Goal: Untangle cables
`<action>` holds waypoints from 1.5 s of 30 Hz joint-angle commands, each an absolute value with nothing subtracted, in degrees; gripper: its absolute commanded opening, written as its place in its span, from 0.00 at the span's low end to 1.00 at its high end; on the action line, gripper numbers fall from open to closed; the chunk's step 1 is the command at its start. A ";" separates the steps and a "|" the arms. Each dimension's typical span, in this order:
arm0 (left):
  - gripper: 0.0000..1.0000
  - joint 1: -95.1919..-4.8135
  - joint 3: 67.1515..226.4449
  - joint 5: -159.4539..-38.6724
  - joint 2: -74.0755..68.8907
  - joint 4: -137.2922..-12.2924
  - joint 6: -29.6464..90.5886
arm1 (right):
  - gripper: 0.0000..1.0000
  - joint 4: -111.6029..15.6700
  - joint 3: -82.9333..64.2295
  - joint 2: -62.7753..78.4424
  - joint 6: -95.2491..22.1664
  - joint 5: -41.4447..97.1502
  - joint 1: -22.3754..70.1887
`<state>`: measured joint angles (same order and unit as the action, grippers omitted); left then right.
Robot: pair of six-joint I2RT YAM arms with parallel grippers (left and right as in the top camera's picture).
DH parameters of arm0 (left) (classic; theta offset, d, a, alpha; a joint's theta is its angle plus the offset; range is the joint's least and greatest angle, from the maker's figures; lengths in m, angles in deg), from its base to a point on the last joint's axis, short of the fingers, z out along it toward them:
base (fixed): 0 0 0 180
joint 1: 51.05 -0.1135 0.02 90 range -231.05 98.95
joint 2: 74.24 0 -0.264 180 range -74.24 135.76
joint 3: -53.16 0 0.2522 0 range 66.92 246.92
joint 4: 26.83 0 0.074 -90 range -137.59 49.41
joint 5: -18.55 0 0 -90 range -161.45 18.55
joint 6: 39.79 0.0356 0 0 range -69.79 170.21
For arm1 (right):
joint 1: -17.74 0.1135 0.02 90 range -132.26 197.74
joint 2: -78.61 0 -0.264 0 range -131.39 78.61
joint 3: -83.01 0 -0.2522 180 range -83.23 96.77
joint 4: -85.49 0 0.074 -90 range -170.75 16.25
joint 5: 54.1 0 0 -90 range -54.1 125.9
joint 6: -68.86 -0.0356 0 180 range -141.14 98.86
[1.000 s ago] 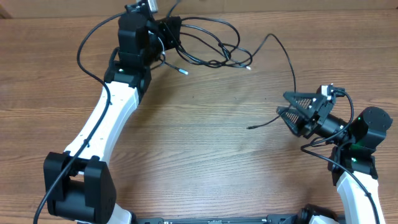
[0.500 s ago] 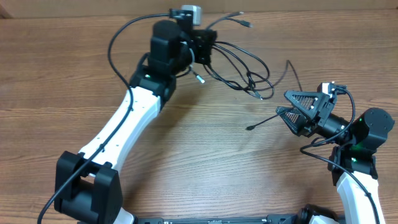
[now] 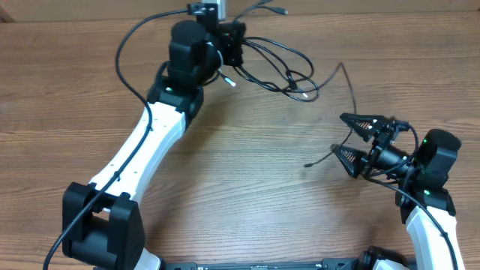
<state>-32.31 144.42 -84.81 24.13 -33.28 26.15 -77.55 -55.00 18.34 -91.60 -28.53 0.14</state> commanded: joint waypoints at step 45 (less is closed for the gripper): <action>0.04 -23.17 144.79 -91.41 22.27 -44.44 36.10 | 1.00 -119.73 -54.32 18.75 -90.05 -27.08 10.17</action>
<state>-23.28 144.42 -89.88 24.11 -43.83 31.33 -119.25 -54.83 18.34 -91.12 -28.92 10.24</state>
